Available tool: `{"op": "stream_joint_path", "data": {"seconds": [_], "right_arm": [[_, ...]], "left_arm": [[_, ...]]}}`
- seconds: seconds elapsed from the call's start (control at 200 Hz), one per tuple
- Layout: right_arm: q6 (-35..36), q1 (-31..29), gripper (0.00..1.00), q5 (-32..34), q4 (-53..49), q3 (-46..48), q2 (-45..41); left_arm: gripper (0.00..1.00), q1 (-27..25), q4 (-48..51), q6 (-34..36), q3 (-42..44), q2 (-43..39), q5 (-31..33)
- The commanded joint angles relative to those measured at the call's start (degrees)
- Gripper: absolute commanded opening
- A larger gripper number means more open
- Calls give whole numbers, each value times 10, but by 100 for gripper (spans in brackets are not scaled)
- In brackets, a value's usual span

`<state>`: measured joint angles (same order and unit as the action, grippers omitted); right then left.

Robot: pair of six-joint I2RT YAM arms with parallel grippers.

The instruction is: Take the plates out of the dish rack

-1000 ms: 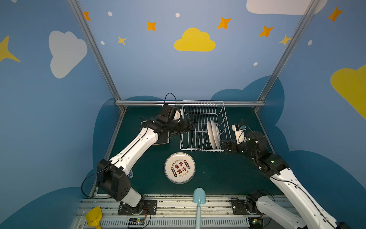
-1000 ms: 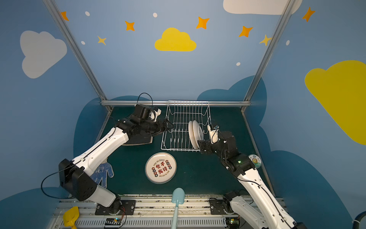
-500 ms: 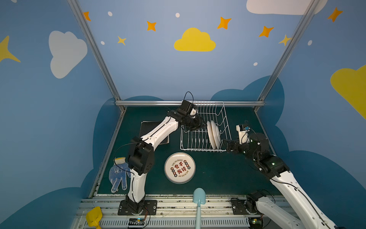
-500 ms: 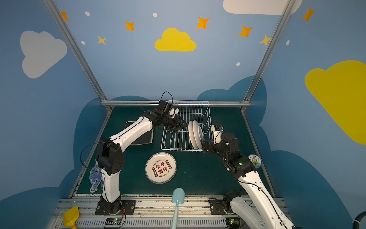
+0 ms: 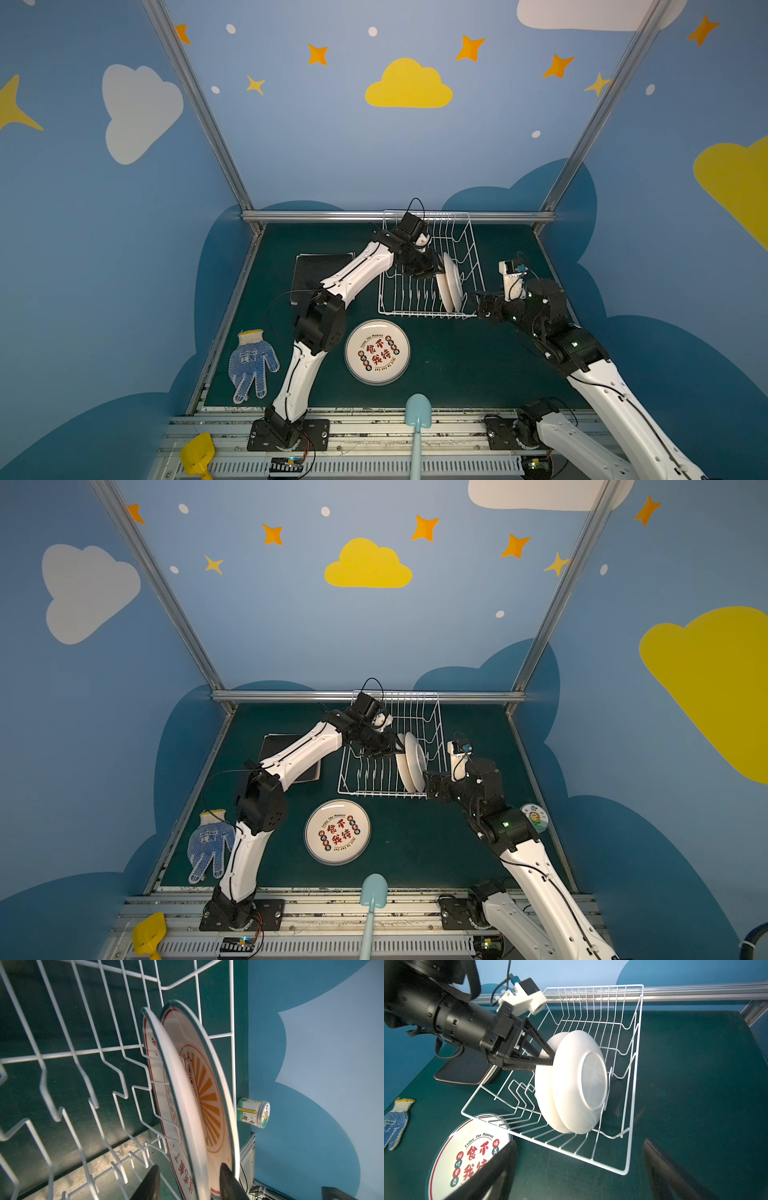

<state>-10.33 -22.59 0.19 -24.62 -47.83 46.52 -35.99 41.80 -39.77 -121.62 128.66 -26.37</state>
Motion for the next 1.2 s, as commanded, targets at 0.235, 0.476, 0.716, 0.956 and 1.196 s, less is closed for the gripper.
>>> {"op": "stream_joint_path", "data": {"seconds": [0.235,0.476,0.716,0.956,1.196], "right_arm": [[-8,4,93,9,6,-3,-8],[-10,5,93,7,8,-3,-7],[-8,4,93,4,17,-7,0],[-17,4,93,3,21,0,-3],[-15,5,93,10,19,1,-9]], "left_arm": [[36,-12,70,8,-80,53,26],[34,-18,65,-5,-83,68,9],[34,-20,61,-4,-84,73,0],[29,-25,62,-5,-76,70,-2],[20,-27,41,-18,-42,51,-8]]}}
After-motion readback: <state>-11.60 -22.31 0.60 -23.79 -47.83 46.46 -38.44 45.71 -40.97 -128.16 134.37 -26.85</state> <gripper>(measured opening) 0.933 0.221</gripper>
